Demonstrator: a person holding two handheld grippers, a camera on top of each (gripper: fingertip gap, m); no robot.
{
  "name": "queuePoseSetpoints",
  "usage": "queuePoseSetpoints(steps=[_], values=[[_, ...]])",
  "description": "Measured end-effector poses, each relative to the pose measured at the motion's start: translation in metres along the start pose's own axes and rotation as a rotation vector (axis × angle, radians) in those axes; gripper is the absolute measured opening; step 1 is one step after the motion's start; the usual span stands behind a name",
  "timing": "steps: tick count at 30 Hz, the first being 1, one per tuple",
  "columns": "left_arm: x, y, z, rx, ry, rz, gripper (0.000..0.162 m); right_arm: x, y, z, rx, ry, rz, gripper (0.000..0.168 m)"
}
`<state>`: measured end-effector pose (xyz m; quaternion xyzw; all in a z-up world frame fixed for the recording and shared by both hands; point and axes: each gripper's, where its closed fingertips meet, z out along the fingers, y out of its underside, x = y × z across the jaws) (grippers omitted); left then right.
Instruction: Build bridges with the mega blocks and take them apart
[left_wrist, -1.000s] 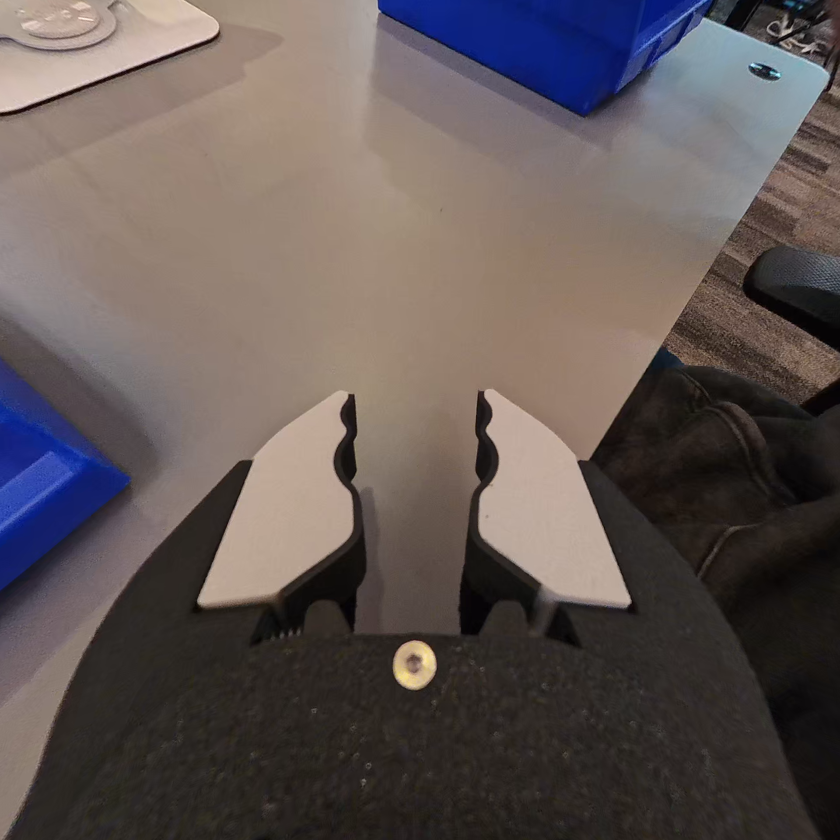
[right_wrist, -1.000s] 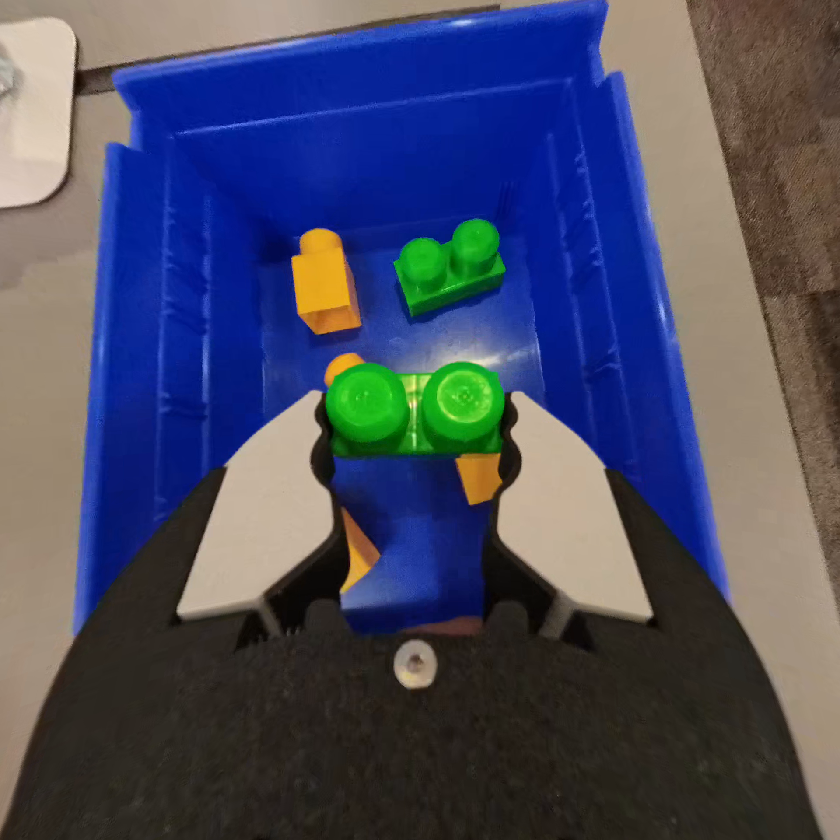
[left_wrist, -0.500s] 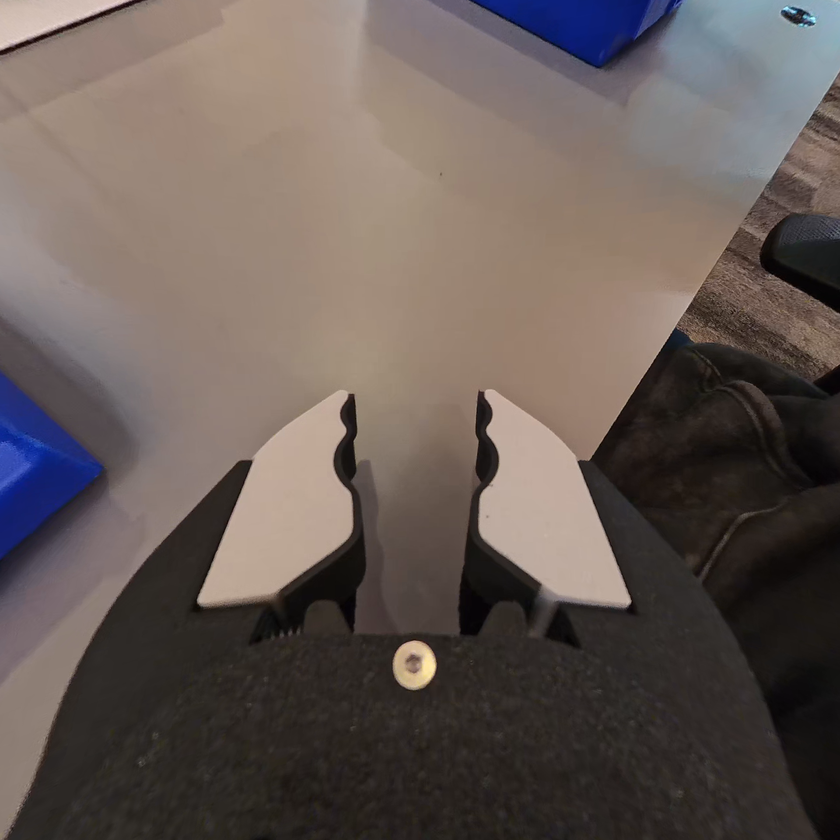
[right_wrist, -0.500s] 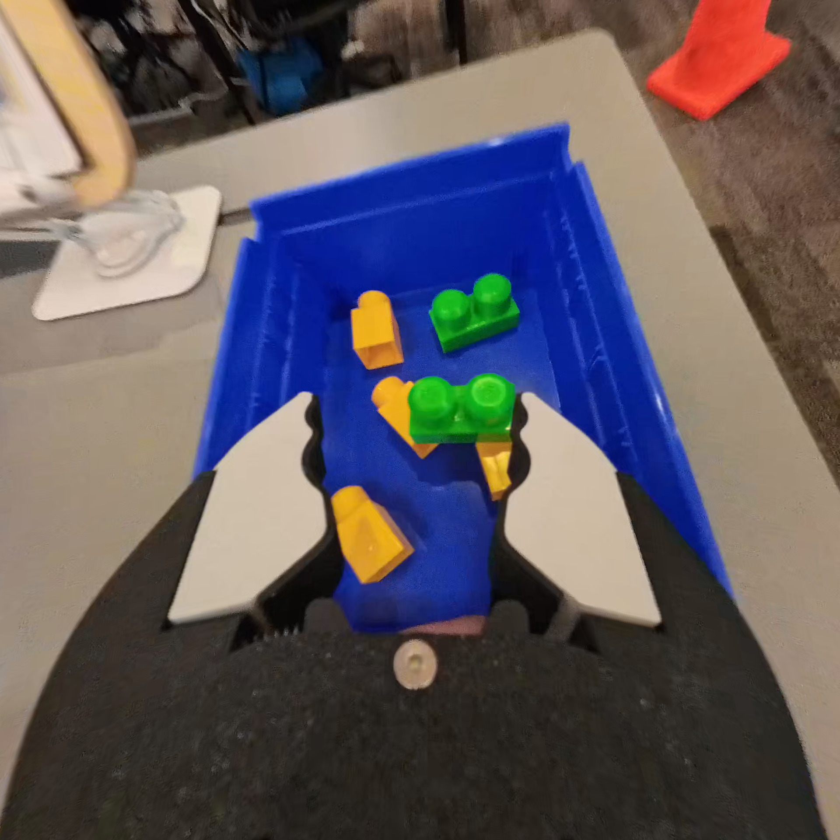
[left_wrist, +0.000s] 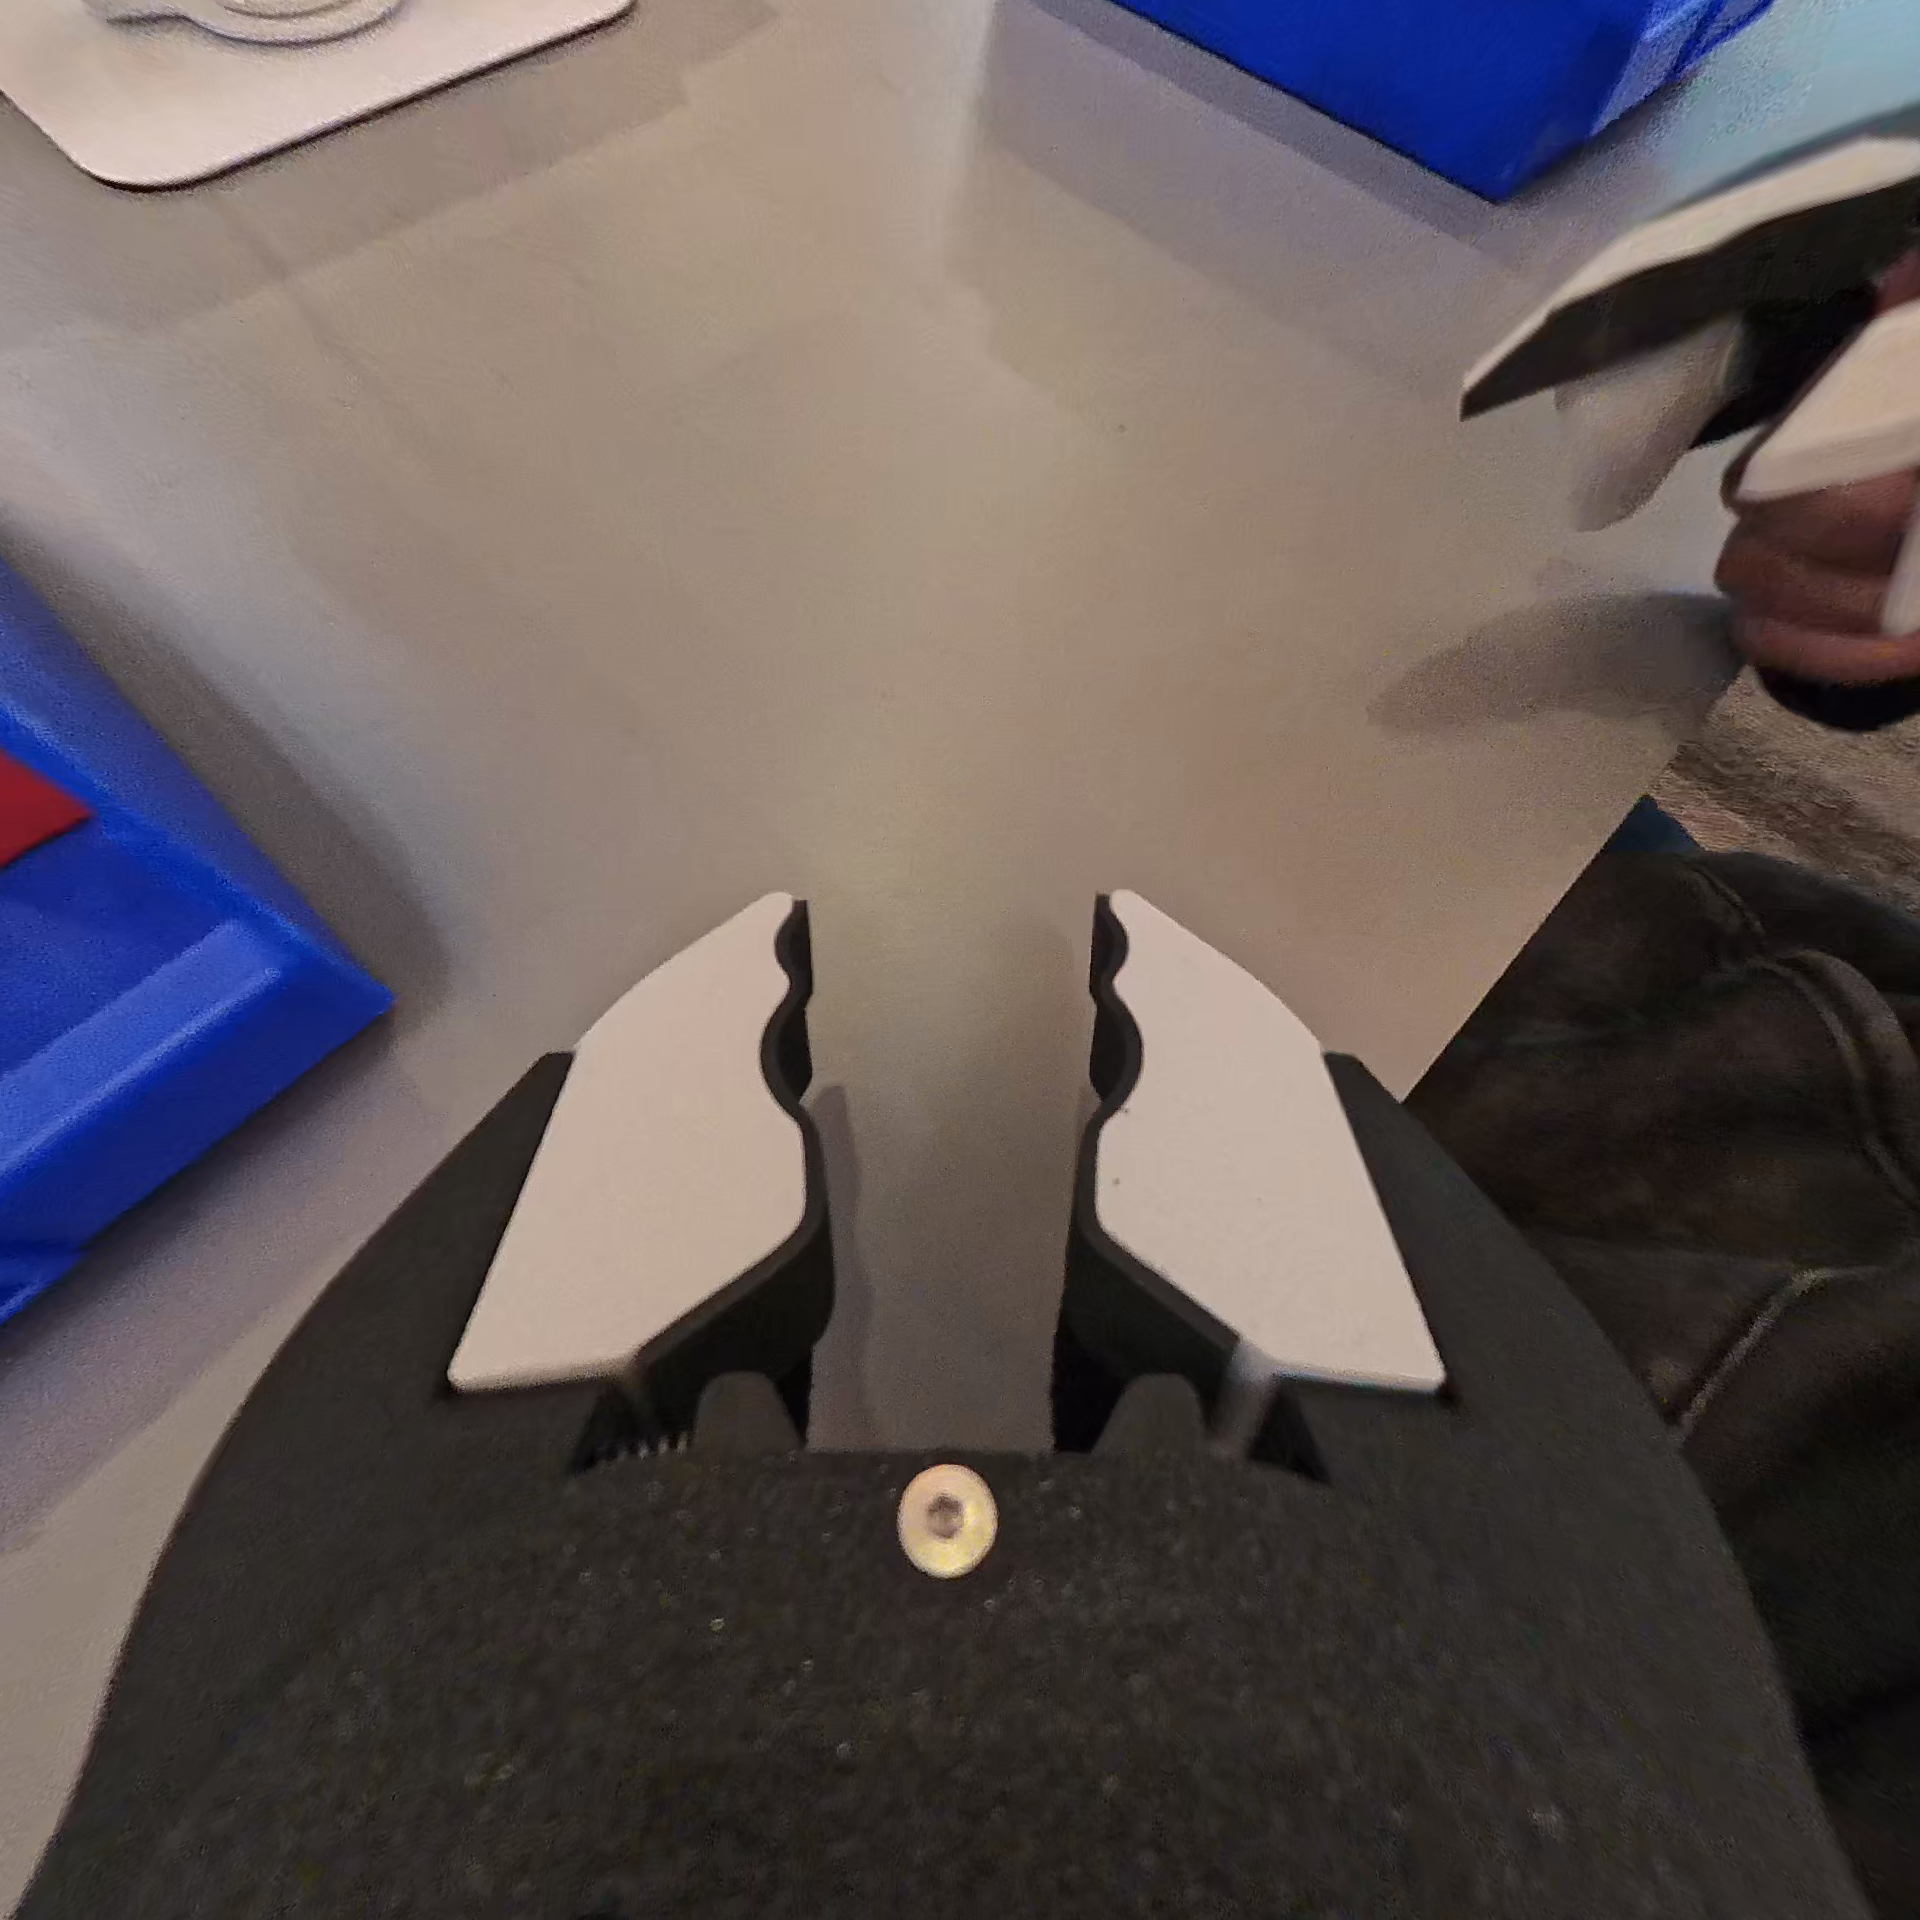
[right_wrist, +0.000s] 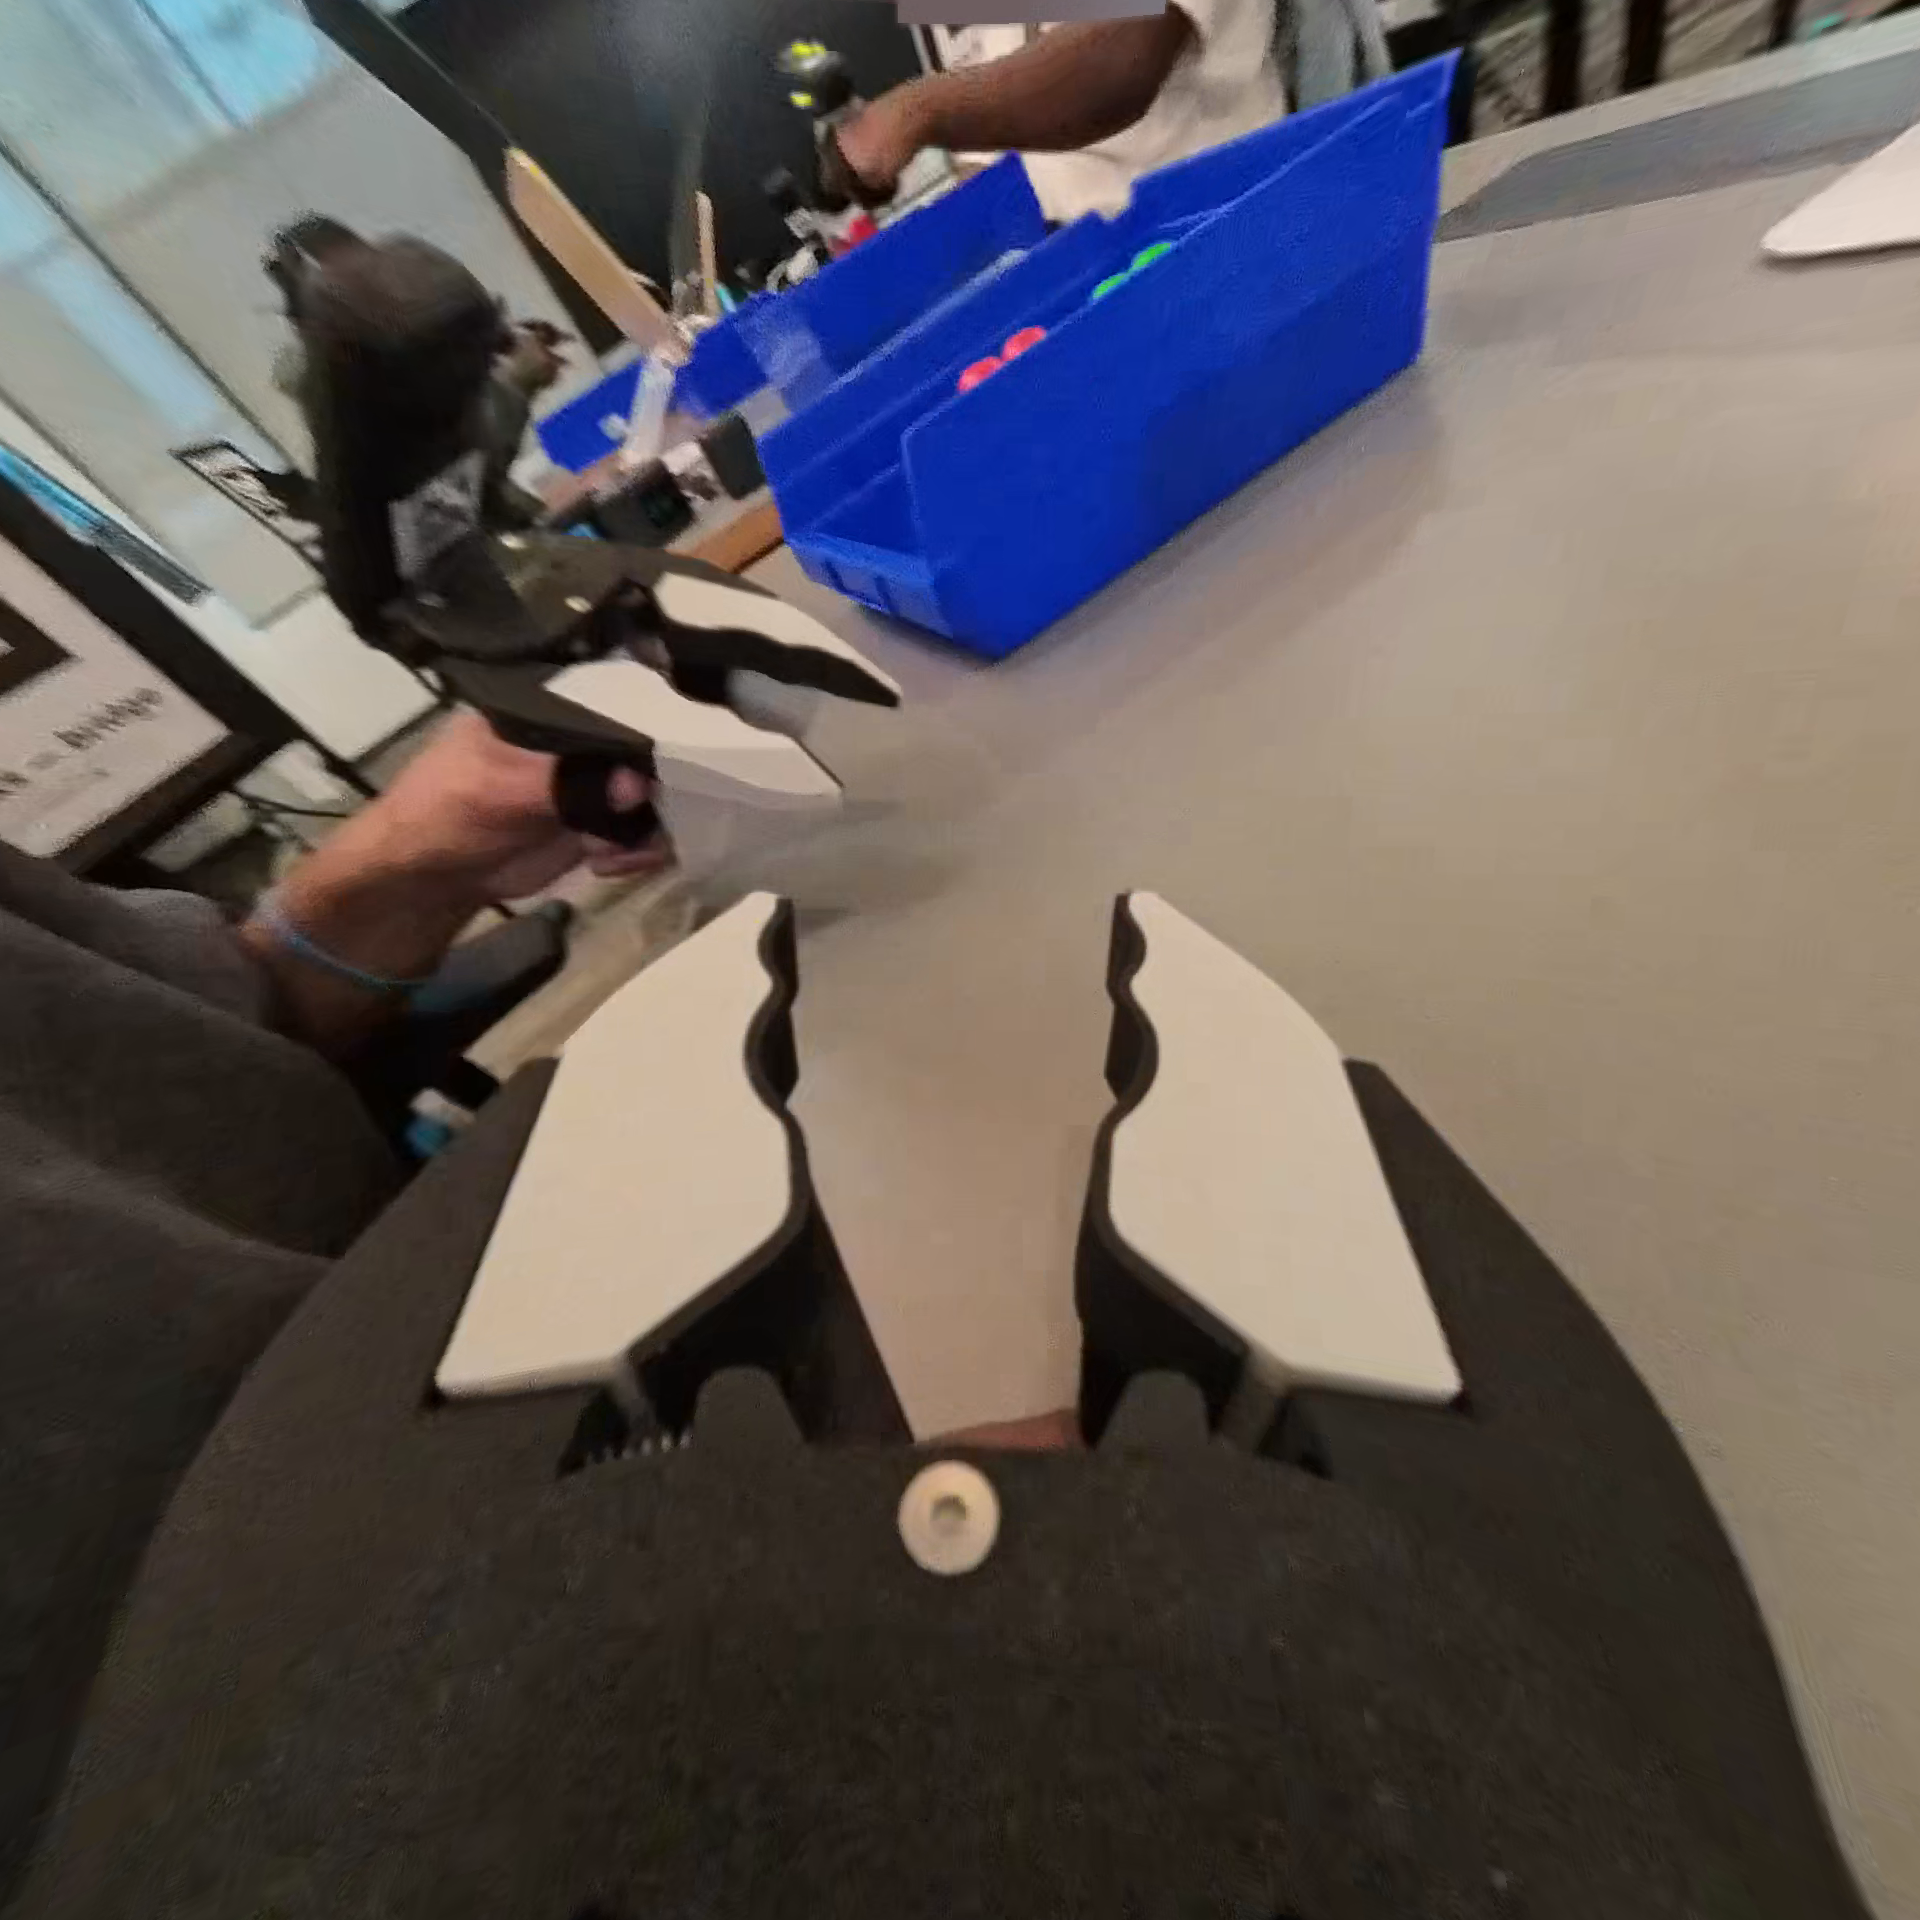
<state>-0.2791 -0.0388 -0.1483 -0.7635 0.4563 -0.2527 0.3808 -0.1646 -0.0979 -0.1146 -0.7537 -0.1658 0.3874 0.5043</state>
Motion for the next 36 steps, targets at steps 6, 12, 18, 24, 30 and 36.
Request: queuePoseSetpoints(steps=[6, 12, 18, 24, 30, 36], values=[[-0.055, -0.034, -0.043, 0.051, -0.250, -0.032, 0.050, 0.020, -0.014, -0.019, 0.007, 0.199, -0.186, 0.057], [-0.194, -0.051, -0.085, -0.096, -0.607, -0.148, 0.048, 0.024, -0.015, -0.023, 0.003, 0.199, -0.206, 0.056], [-0.280, -0.034, -0.048, -0.339, -0.537, -0.455, 0.055, 0.021, 0.008, -0.013, -0.132, 0.118, -0.190, 0.048], [-0.314, -0.009, -0.037, -0.412, -0.597, -0.562, 0.054, 0.019, 0.011, -0.016, -0.129, 0.086, -0.137, 0.048], [-0.311, 0.012, -0.023, -0.536, -0.592, -0.529, 0.037, 0.023, 0.010, -0.021, -0.117, 0.093, -0.105, 0.048], [-0.303, -0.031, -0.073, -0.332, -0.679, -0.420, 0.037, 0.028, 0.009, -0.025, -0.107, 0.115, -0.106, 0.048]])
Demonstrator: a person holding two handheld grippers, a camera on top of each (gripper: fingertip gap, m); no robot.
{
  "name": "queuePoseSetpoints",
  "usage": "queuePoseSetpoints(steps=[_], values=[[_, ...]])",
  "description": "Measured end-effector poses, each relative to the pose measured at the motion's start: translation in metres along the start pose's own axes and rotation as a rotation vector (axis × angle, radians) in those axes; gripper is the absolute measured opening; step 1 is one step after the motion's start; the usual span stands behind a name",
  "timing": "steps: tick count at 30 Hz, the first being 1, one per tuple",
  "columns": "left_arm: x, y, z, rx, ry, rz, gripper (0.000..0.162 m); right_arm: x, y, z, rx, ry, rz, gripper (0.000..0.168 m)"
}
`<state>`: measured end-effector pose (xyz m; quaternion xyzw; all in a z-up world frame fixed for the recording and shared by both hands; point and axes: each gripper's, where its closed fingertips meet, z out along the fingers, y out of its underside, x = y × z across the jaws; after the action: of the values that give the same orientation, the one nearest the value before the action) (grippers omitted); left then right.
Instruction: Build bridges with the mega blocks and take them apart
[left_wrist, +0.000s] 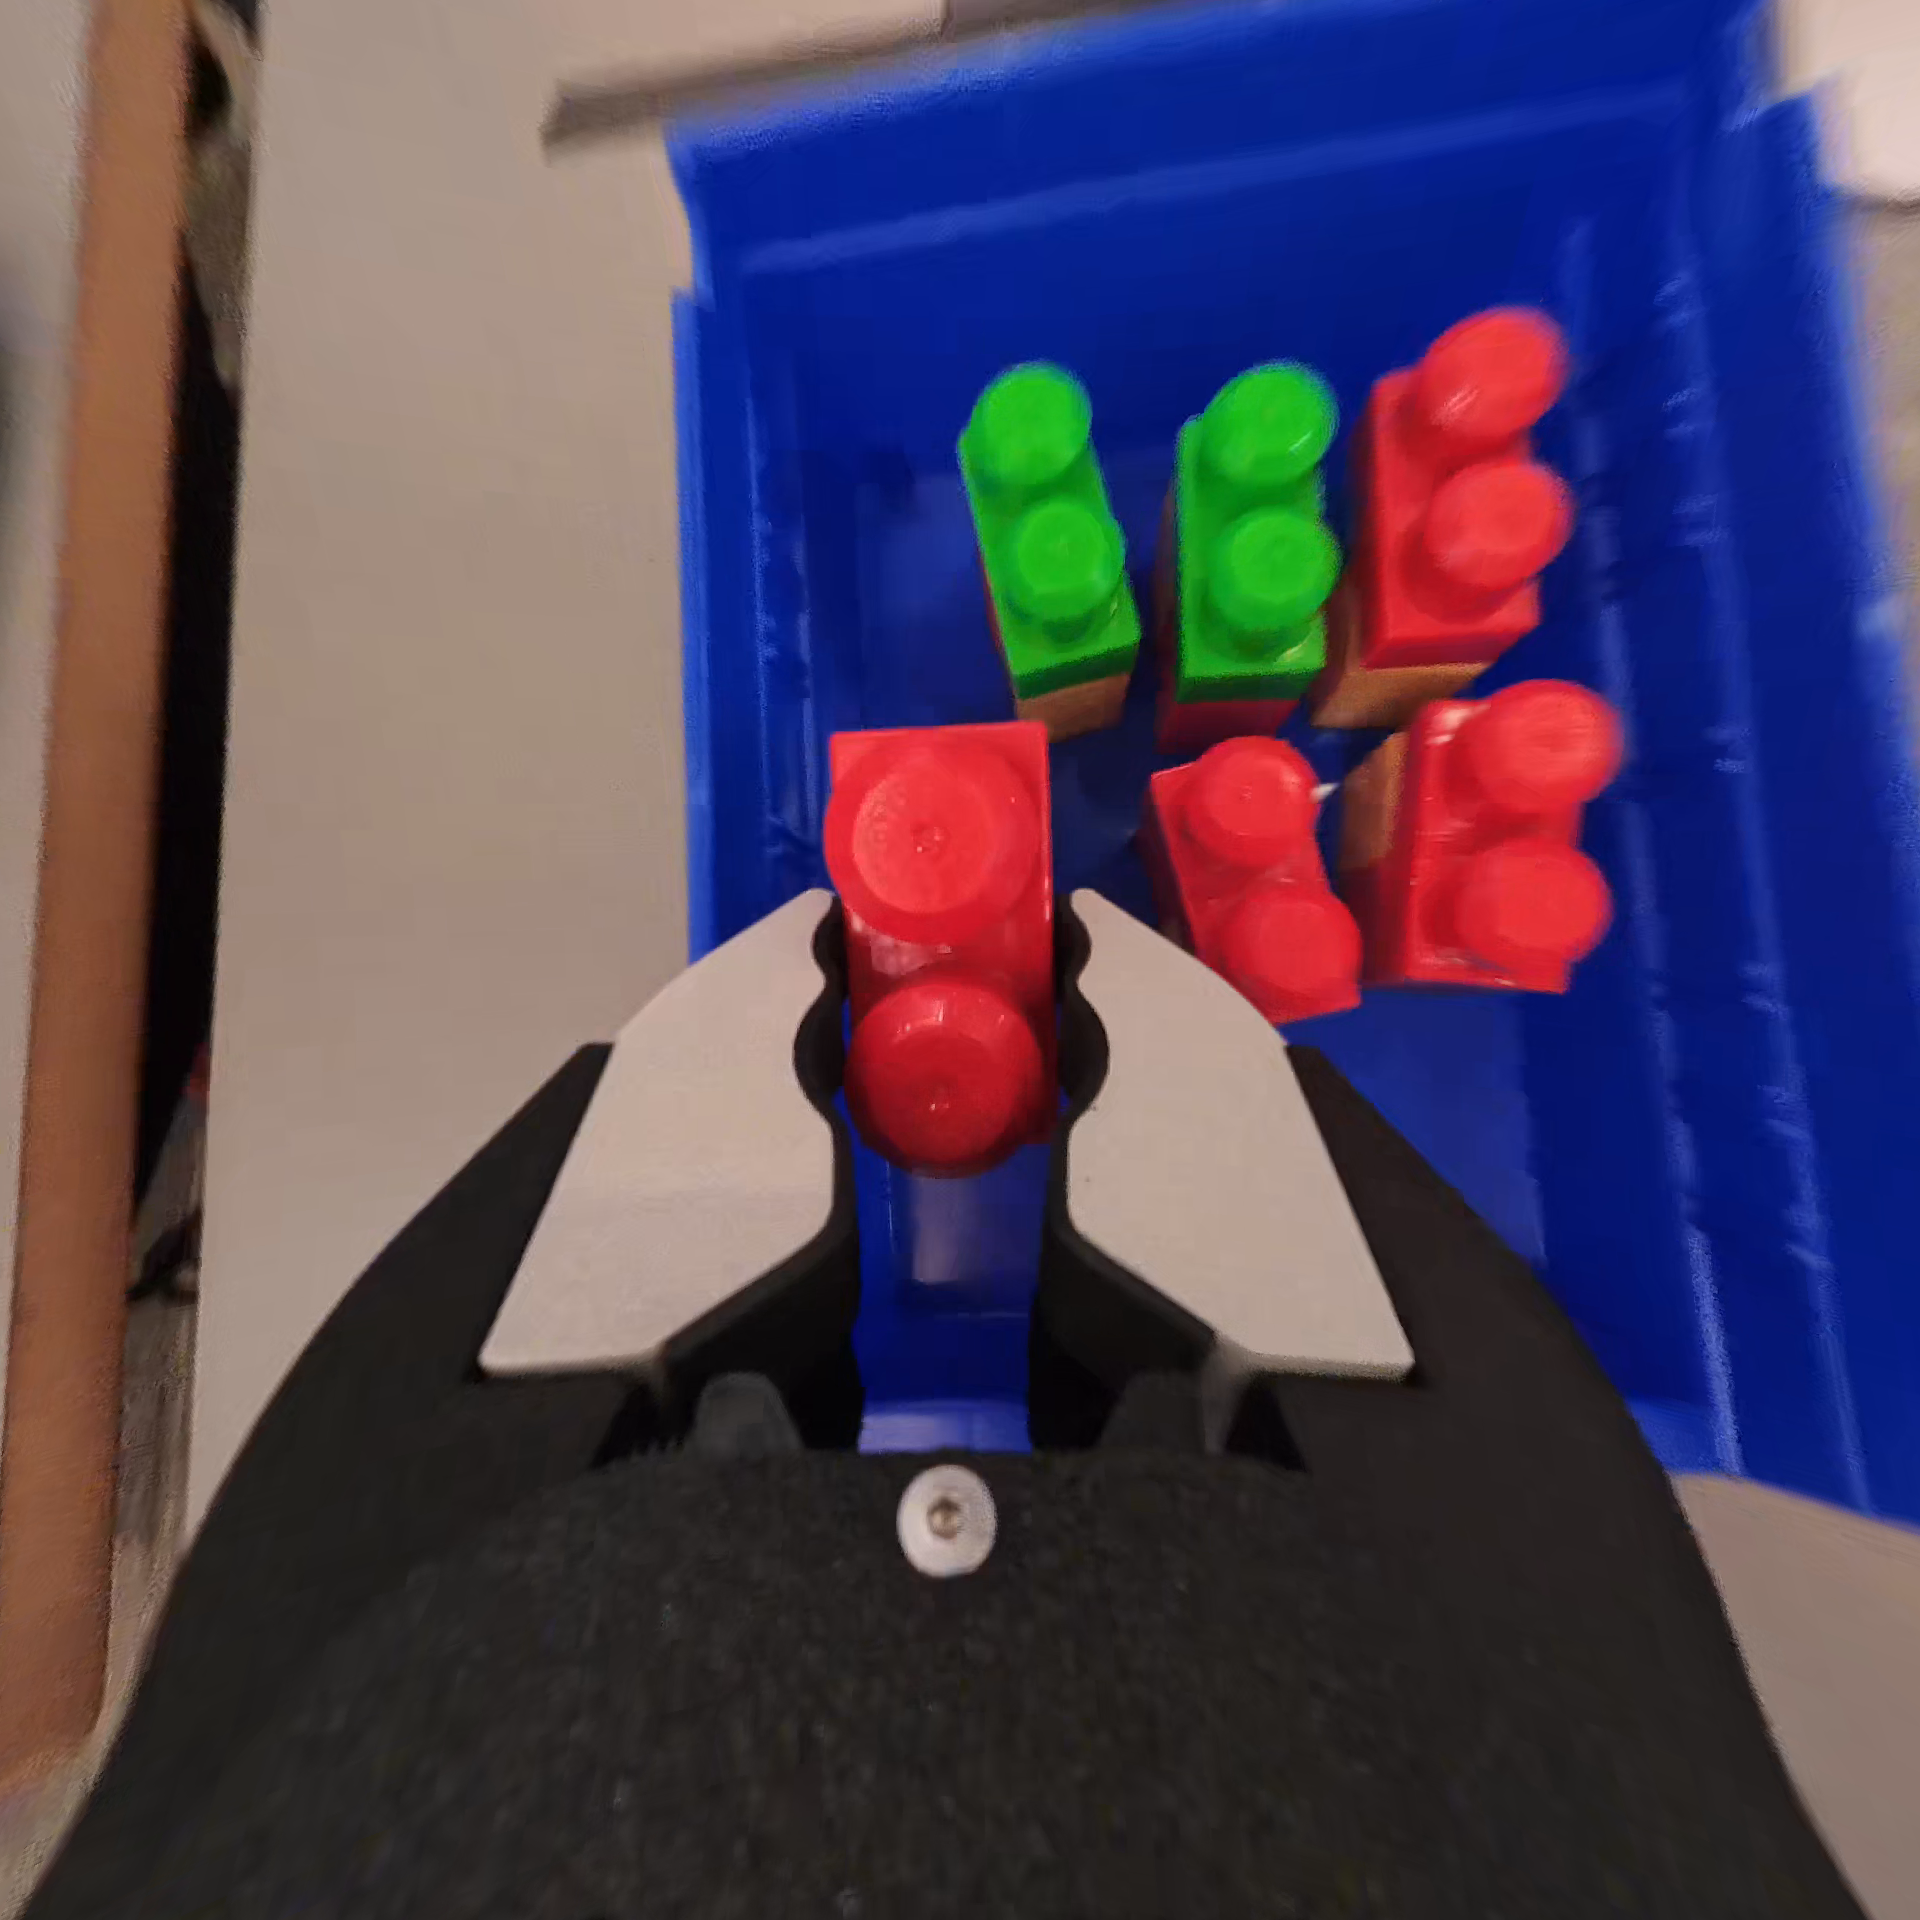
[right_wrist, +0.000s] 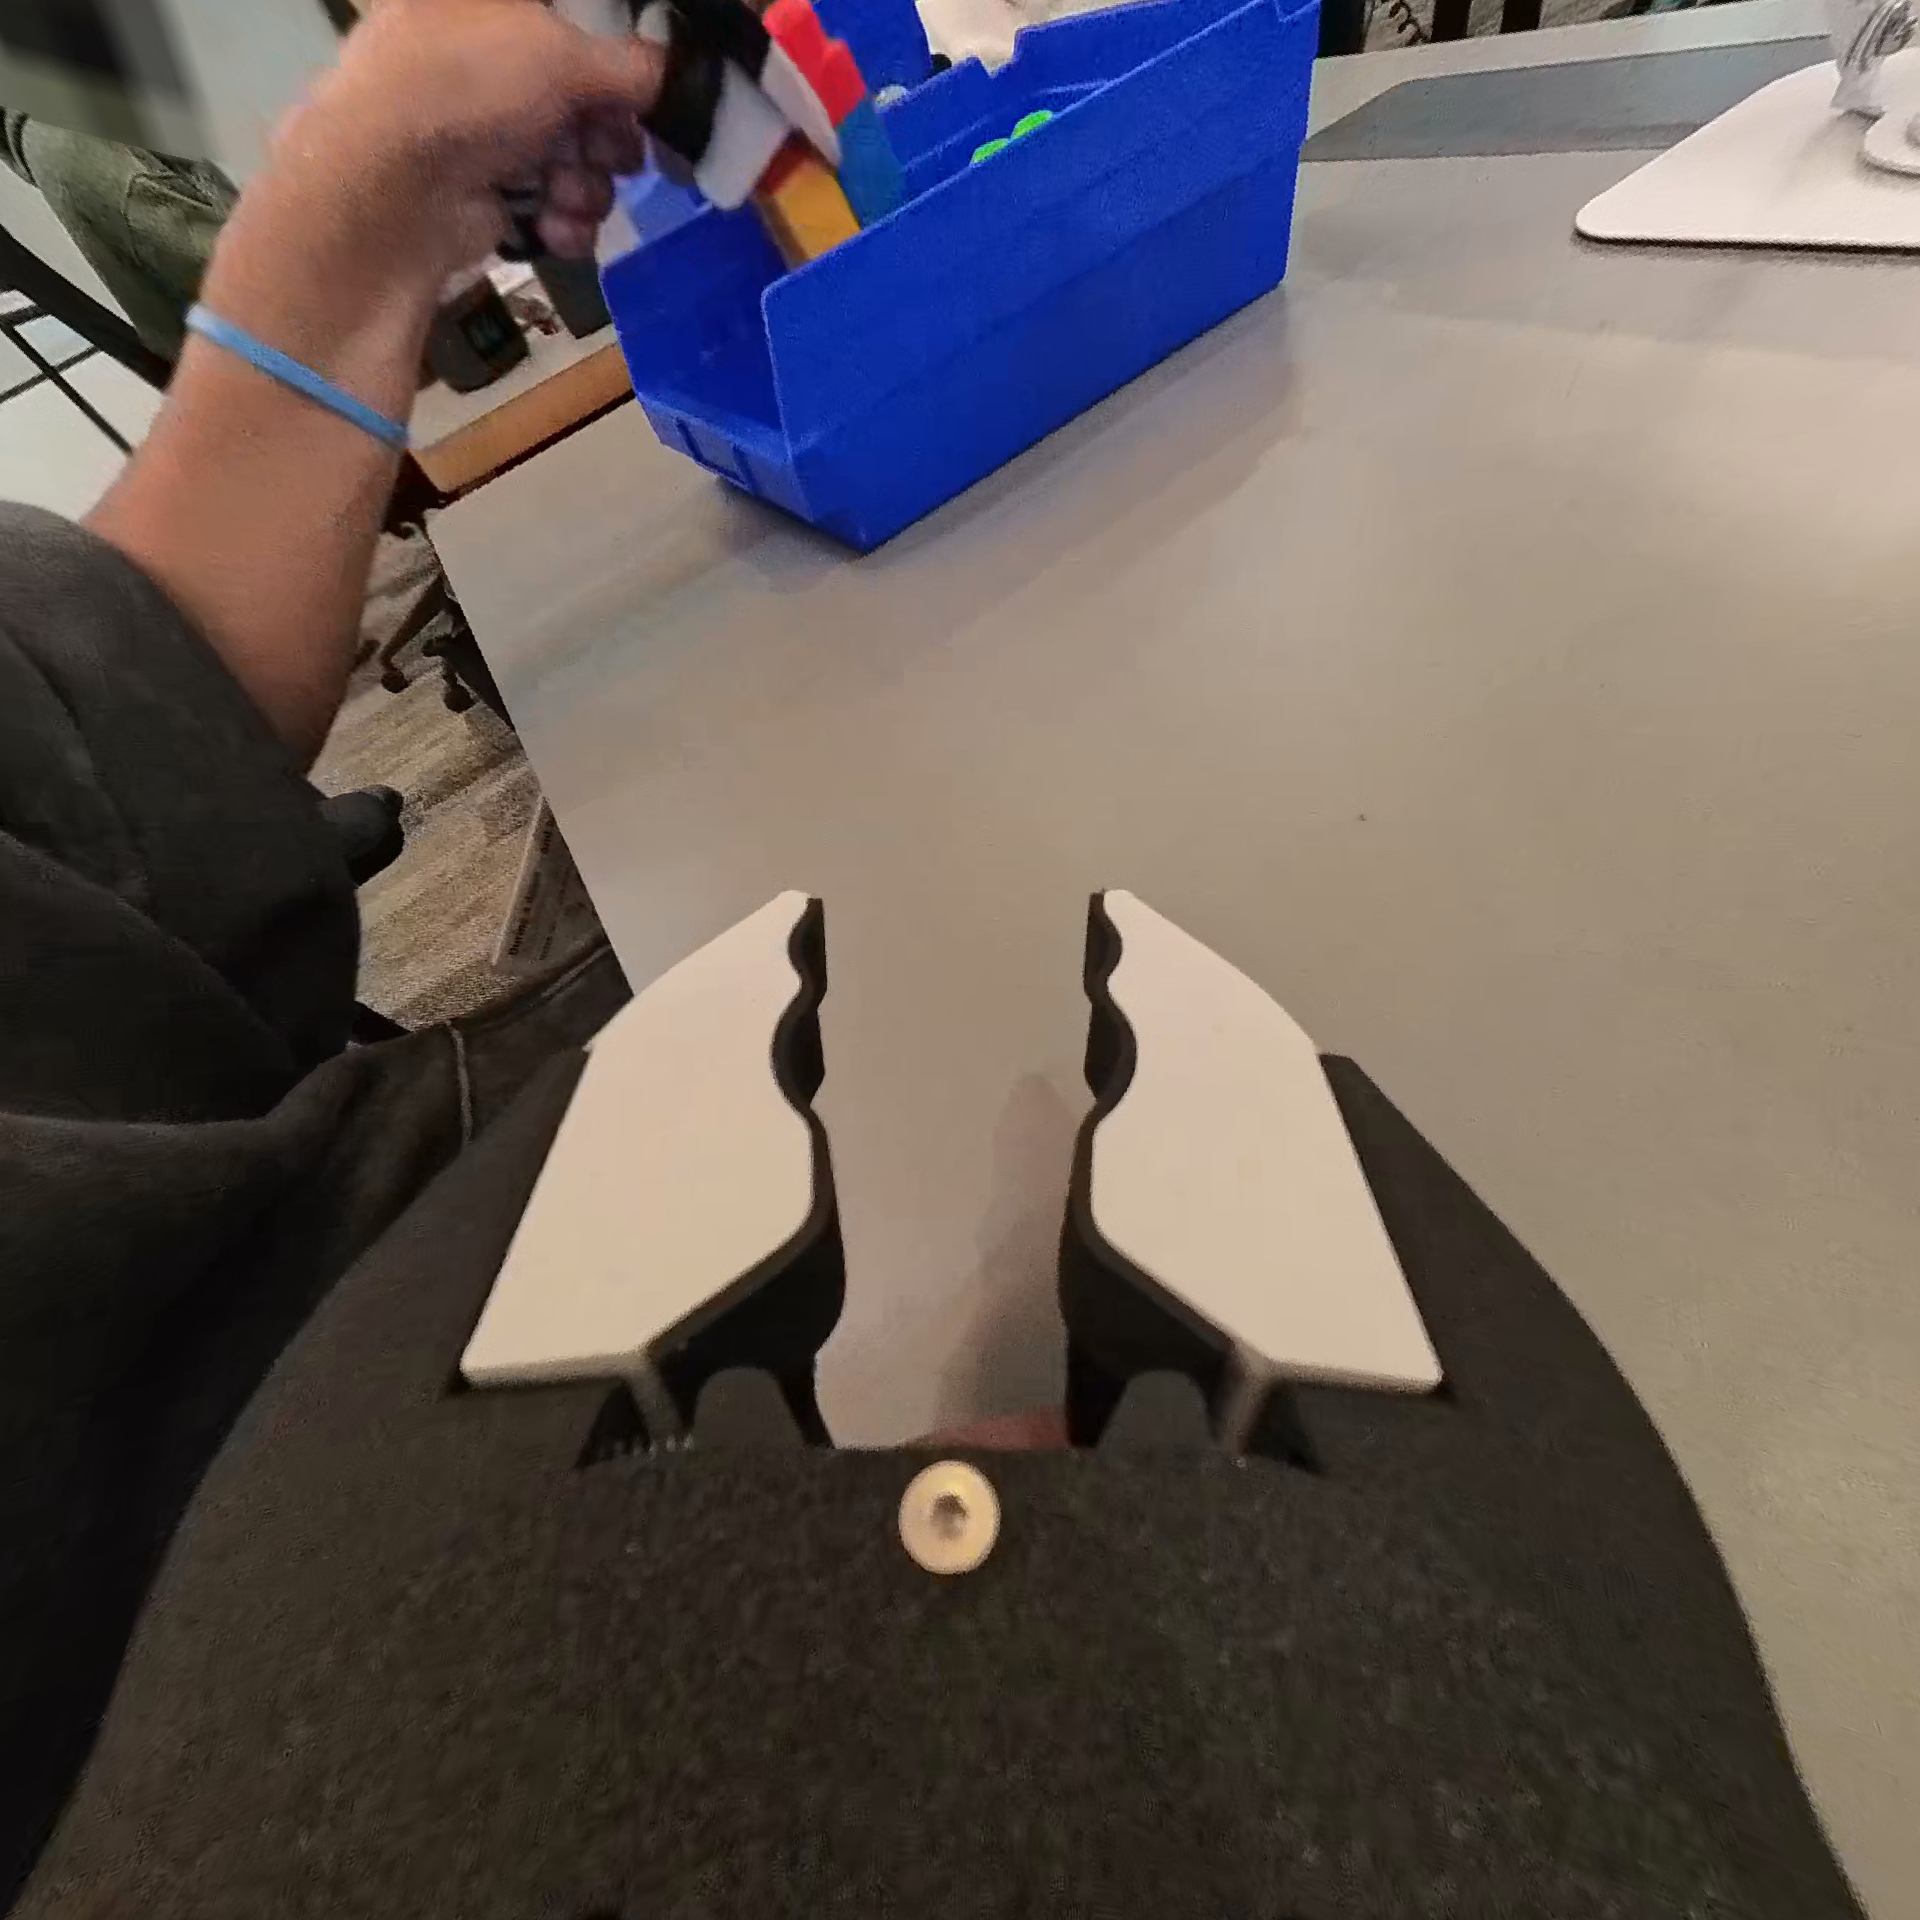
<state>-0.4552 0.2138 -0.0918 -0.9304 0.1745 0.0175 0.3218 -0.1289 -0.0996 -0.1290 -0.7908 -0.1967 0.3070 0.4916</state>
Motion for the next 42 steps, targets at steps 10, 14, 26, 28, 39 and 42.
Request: queuePoseSetpoints(steps=[10, 14, 26, 28, 39, 42], values=[[0.173, -0.035, -0.163, 0.579, 0.905, 0.144, 0.037, 0.011, -0.065, 0.013, 0.231, -0.188, 0.177, 0.051], [0.251, -0.001, -0.178, 0.462, 1.222, 0.228, 0.037, -0.001, -0.118, 0.031, 0.337, -0.431, 0.301, 0.056], [0.302, 0.034, -0.178, 0.324, 1.468, 0.190, 0.037, -0.018, -0.141, 0.063, 0.349, -0.481, 0.308, 0.043], [0.306, 0.035, -0.177, 0.334, 1.449, 0.195, 0.037, -0.017, -0.139, 0.062, 0.355, -0.470, 0.300, 0.044], [0.316, 0.038, -0.192, 0.371, 1.462, 0.254, 0.036, -0.032, -0.128, 0.049, 0.288, -0.620, 0.286, 0.037], [0.317, 0.037, -0.195, 0.394, 1.463, 0.257, 0.036, -0.035, -0.125, 0.047, 0.288, -0.635, 0.267, 0.037]])
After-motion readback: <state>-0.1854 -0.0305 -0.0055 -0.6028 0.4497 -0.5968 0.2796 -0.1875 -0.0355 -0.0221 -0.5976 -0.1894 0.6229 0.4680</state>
